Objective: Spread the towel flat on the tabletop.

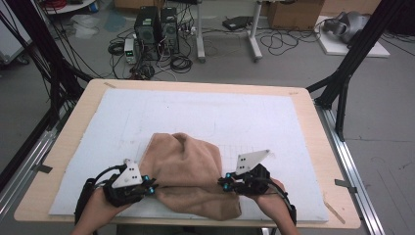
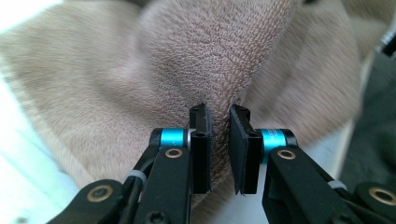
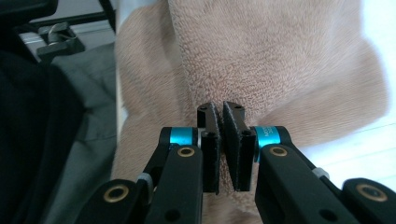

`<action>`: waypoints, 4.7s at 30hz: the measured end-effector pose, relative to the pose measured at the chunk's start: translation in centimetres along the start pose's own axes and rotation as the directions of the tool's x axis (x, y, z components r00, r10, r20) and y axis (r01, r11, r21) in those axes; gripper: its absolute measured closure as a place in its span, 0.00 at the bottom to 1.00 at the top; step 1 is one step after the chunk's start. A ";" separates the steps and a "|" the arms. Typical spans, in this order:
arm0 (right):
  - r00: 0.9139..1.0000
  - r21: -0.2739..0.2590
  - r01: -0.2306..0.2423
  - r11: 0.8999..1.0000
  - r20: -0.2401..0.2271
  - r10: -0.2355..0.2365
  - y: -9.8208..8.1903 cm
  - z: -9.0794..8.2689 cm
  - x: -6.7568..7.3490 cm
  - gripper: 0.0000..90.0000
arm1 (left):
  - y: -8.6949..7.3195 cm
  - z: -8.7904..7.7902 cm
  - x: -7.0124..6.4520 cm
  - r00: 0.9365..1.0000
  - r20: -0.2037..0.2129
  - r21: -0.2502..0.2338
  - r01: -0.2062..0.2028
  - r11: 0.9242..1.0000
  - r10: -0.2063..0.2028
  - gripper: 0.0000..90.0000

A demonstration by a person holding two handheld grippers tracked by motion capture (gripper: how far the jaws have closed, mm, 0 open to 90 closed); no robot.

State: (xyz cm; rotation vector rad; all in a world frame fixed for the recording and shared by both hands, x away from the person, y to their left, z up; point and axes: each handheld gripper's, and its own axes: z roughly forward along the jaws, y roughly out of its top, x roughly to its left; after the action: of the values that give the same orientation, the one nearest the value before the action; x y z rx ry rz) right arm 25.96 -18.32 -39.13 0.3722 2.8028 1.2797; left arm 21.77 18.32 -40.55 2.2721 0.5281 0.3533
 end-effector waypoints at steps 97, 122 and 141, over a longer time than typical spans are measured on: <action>0.985 0.152 -0.160 0.975 0.091 0.147 1.4 6.0 -9.4 0.99 | 2.9 6.3 8.2 0.992 -0.065 0.124 0.113 0.986 -0.106 0.90; 0.972 0.104 -0.199 0.975 0.147 0.183 0.9 5.9 -10.4 0.88 | 2.1 6.3 9.5 0.981 -0.091 0.111 0.183 0.977 -0.173 0.66; 0.920 -0.077 -0.162 0.984 0.349 0.178 3.0 -4.2 -10.6 0.89 | 7.2 2.1 10.7 0.963 -0.185 -0.161 0.165 0.973 -0.194 0.94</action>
State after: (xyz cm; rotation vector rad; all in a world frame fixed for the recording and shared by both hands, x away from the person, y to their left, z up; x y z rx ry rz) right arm 36.26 -22.01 -34.79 0.7754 2.4758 1.1640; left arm 33.88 17.61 -35.76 2.0416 0.7814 0.5137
